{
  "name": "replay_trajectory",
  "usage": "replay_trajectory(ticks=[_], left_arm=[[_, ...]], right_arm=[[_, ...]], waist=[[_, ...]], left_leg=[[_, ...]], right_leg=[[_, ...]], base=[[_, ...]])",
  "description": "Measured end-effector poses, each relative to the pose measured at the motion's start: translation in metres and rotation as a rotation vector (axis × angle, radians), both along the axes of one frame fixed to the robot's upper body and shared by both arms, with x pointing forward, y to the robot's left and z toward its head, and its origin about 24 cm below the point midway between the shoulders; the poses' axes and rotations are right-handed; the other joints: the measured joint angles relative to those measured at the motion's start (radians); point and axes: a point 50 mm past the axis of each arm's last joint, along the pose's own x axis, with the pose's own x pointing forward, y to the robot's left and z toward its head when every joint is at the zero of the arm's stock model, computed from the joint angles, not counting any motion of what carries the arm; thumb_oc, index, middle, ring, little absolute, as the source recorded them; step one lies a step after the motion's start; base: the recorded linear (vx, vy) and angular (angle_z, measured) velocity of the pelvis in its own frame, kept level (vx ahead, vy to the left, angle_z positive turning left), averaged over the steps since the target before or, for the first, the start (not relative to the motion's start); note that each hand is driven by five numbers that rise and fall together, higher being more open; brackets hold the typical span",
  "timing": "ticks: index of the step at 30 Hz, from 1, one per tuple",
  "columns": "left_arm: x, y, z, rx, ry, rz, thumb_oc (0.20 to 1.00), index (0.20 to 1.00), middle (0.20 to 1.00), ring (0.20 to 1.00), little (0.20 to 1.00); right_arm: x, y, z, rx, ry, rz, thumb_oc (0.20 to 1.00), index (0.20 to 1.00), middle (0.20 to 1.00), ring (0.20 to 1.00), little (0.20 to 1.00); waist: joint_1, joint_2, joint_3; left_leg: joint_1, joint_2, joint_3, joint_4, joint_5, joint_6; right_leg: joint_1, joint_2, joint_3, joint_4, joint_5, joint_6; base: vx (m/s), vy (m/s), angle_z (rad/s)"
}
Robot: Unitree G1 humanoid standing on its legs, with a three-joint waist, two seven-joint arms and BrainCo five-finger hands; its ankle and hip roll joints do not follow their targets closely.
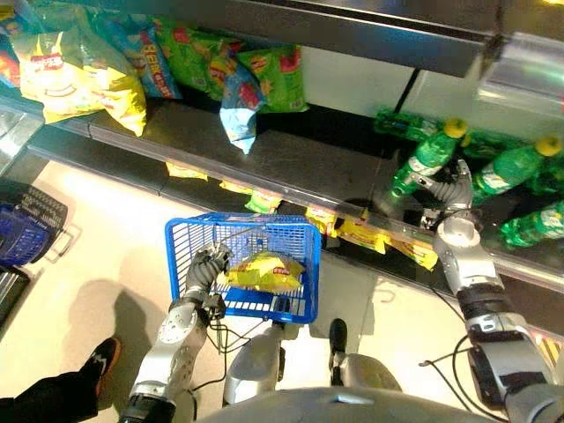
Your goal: Pick up the snacks into the basket
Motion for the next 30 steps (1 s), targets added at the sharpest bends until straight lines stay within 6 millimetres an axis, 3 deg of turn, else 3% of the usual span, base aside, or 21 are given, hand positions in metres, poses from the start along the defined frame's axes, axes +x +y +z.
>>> replay_trajectory(ticks=[13, 21, 30], left_arm=[[-0.008, 0.005, -0.006, 0.013, 0.034, 0.028, 0.200, 0.200, 0.200, 0.200, 0.200], [-0.011, 0.006, -0.008, -0.004, 0.048, 0.053, 0.200, 0.200, 0.200, 0.200, 0.200], [-0.014, 0.006, -0.010, -0.007, 0.060, 0.053, 0.200, 0.200, 0.200, 0.200, 0.200]], right_arm=[[0.002, 0.003, -0.009, -0.008, 0.056, 0.007, 1.000, 1.000, 1.000, 1.000, 1.000], [0.003, 0.001, -0.016, -0.005, 0.092, -0.004, 1.000, 1.000, 1.000, 1.000, 1.000], [0.021, 0.004, -0.012, 0.003, 0.127, -0.009, 1.000, 1.000, 1.000, 1.000, 1.000]], waist=[[0.014, -0.010, 0.004], [0.019, -0.036, 0.005], [0.023, -0.036, 0.006]], left_leg=[[0.013, 0.007, 0.015, 0.000, -0.002, 0.002], [0.014, 0.010, 0.019, 0.000, -0.001, 0.002], [0.001, 0.011, 0.020, 0.000, -0.001, 0.002]], right_leg=[[0.007, 0.006, 0.013, 0.000, 0.004, 0.003], [0.006, 0.008, 0.017, 0.000, 0.005, 0.003], [-0.008, 0.009, 0.019, 0.000, 0.006, 0.004]], base=[[0.00, 0.009, -0.04], [0.00, 0.000, 0.00], [-0.01, 0.000, 0.00]])
